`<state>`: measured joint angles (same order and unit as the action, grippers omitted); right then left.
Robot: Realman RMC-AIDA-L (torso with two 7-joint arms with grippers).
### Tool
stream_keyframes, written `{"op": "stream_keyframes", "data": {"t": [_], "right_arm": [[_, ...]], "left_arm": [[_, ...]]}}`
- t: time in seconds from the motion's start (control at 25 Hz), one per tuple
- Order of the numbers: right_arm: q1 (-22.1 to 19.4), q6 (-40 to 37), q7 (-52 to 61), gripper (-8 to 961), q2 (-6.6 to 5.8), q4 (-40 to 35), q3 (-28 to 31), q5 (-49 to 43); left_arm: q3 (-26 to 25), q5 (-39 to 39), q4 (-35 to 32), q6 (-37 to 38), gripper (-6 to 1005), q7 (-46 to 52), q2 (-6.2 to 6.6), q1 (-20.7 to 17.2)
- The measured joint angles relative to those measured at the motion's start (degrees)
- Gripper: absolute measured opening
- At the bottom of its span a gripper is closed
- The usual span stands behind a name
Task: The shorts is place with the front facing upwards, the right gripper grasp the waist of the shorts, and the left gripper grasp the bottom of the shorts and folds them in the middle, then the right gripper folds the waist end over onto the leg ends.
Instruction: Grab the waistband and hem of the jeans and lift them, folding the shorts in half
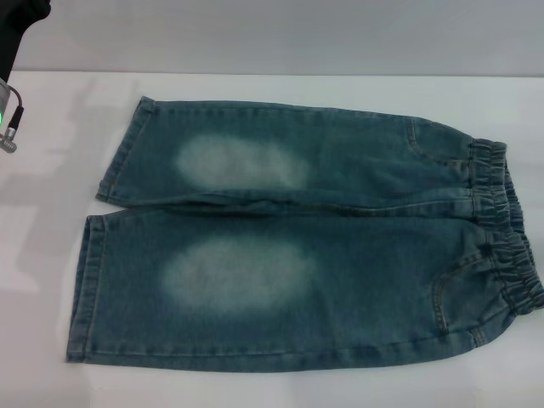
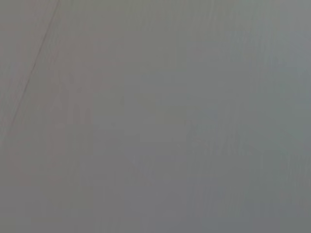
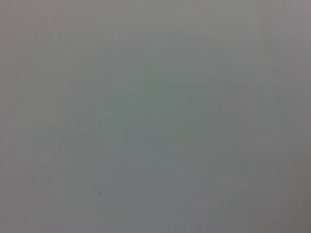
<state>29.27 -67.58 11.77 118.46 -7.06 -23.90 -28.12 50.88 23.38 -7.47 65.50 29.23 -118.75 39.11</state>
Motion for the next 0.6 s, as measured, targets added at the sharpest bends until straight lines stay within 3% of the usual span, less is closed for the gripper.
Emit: {"op": "stream_keyframes", "data": {"t": [0.6], "right_arm": [[0.38,0.35,0.44,491,0.0,-0.84,0.0,0.0]], "left_arm": [[0.74,0.54,-0.02,-0.76,784,1.79,0.28,0.0]]}}
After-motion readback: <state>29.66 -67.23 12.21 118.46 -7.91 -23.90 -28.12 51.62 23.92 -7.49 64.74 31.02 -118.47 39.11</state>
